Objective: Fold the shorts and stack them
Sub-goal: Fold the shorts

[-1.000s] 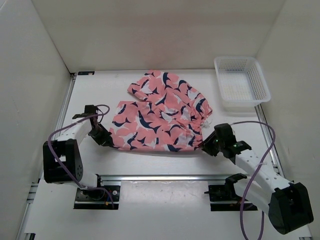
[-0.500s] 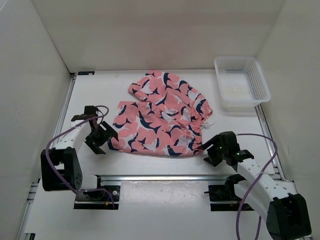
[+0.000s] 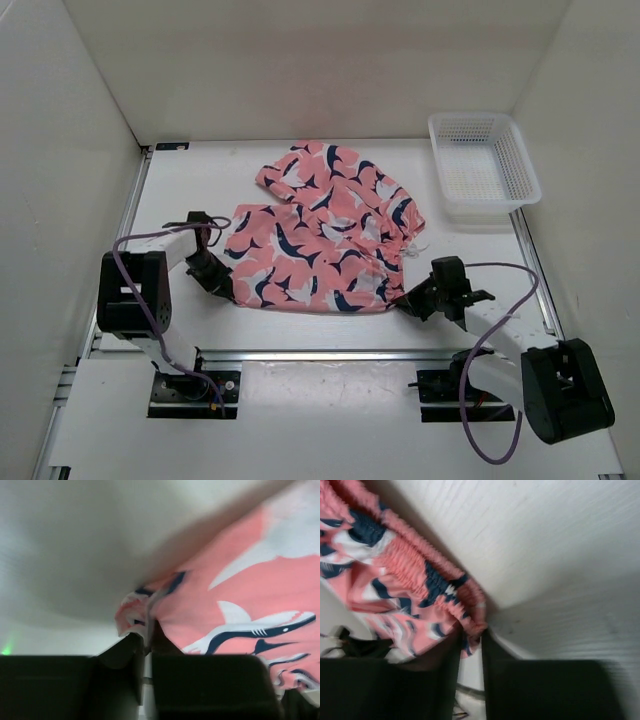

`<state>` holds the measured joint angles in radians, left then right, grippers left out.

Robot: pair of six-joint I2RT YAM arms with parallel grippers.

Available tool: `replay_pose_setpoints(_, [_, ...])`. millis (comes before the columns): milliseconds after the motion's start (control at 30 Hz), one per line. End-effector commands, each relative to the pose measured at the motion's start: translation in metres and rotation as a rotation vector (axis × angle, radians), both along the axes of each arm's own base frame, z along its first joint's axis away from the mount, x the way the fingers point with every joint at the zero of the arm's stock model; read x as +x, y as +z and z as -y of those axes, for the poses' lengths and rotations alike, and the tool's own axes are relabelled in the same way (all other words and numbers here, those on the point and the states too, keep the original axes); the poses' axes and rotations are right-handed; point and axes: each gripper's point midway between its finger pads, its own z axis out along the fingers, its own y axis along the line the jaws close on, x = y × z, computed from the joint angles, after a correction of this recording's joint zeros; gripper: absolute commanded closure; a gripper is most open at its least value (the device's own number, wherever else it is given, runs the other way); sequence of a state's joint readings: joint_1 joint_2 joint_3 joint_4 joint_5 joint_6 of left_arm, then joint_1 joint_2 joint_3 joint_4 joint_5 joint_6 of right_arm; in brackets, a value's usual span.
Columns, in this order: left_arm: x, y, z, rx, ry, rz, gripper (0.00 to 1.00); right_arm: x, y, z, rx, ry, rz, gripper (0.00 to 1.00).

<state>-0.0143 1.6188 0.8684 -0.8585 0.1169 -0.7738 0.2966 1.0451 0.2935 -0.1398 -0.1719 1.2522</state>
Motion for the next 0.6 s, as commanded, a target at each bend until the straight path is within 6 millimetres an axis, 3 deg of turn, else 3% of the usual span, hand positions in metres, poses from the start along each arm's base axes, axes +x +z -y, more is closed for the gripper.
replay_pose_setpoints(0, [0.033,0.004,-0.001,0.024,-0.009,0.101,0.89,0.021,0.009,0.006,-0.064,-0.008,0.046,0.97])
replay_pose_setpoints(100, [0.046,0.029,-0.001,0.023,-0.008,0.172,0.89,0.037,0.034,0.011,-0.131,0.007,0.095,1.0])
replay_pose_setpoints(133, [0.049,0.038,-0.003,0.037,-0.007,0.197,0.89,0.047,0.051,0.012,-0.143,0.005,0.139,1.0])
replay_pose_setpoints(233, [0.061,0.089,-0.01,0.076,0.012,0.316,0.89,0.049,0.076,0.024,-0.226,0.02,0.201,1.0])
replay_pose_setpoints(300, [0.071,0.132,-0.013,0.09,0.03,0.427,0.89,0.056,0.106,0.032,-0.274,0.026,0.287,1.0])
replay_pose_setpoints(433, [0.058,0.182,-0.018,0.114,0.042,0.511,0.89,0.045,0.136,0.04,-0.339,0.093,0.338,1.0])
replay_pose_setpoints(500, [0.048,0.198,-0.02,0.121,0.047,0.554,0.89,0.038,0.141,0.042,-0.363,0.142,0.342,1.0])
replay_pose_setpoints(567, [0.032,0.198,-0.021,0.124,0.071,0.537,0.89,0.023,0.142,0.045,-0.368,0.163,0.315,1.0])
